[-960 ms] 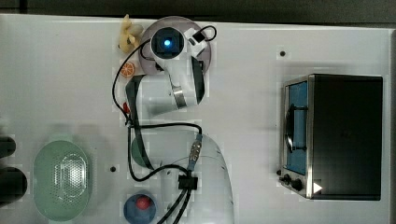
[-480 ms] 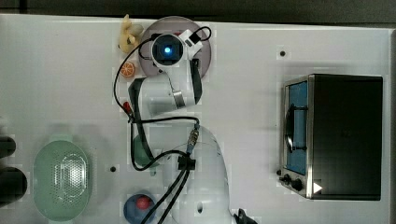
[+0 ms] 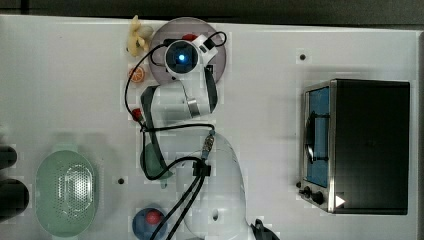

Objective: Pick ketchup from plate and place it on table.

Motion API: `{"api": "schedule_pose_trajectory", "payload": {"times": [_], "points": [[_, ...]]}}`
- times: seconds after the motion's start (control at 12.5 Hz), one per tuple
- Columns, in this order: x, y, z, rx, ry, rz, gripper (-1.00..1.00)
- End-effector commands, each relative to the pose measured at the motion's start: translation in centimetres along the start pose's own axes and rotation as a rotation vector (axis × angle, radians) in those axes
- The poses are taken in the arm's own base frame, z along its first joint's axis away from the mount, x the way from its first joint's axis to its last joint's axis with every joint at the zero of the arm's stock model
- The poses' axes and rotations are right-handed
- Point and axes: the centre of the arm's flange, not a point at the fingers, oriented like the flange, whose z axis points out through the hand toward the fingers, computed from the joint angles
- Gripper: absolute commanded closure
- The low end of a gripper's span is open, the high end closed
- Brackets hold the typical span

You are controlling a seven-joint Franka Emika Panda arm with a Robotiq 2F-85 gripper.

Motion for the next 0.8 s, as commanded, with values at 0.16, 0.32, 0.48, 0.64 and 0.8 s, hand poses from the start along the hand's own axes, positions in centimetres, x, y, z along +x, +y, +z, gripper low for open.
{"api": "schedule_pose_trajectory", "payload": {"times": [0.16,0.32,0.48,0.64,0.8], "points": [[2.7,0.8,-4.5,0.016,0.095,0.02,-0.24],[4.1,1.9,-9.2,0.009,0.148,0.036,-0.24],[4.9,3.2,-14.3,-0.014,0.16,0.053,-0.24],[4.7,4.4,-19.0,-0.018,0.113,0.103,-0.24],[4.0,5.6,-23.3,0.029,0.049,0.191,-0.24]]}}
